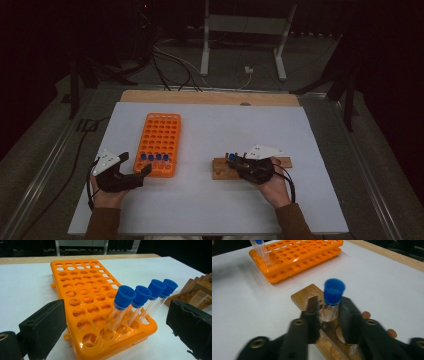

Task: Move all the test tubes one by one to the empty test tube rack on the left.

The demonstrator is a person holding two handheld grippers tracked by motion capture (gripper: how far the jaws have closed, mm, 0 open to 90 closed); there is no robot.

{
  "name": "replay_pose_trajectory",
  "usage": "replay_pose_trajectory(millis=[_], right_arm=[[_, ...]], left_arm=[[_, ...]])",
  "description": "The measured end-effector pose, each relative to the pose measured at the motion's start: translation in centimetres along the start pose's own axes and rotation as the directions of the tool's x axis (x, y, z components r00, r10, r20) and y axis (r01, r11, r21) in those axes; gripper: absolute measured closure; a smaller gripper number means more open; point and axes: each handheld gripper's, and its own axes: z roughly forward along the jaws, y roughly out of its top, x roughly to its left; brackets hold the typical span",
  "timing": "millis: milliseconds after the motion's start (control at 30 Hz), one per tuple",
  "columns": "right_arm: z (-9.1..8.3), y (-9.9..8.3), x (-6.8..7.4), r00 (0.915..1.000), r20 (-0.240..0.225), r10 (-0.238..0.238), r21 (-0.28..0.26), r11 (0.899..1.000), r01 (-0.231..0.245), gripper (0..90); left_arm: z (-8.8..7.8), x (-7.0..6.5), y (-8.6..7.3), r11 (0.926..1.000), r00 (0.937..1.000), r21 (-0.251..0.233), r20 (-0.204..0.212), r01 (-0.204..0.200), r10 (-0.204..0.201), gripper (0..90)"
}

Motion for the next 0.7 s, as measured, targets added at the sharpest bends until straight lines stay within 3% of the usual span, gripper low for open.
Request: replay_pose_trajectory(millis=[700], right_arm=[[0.85,0.34,0.31,0.9999,0.012,0.009,-0.005,1.000,-0.009,75.8]], left_arm=[[0.14,-0.52,0.04,0.9999,0.9999,-0.003,-0.003,-0.014,0.014,4.7]])
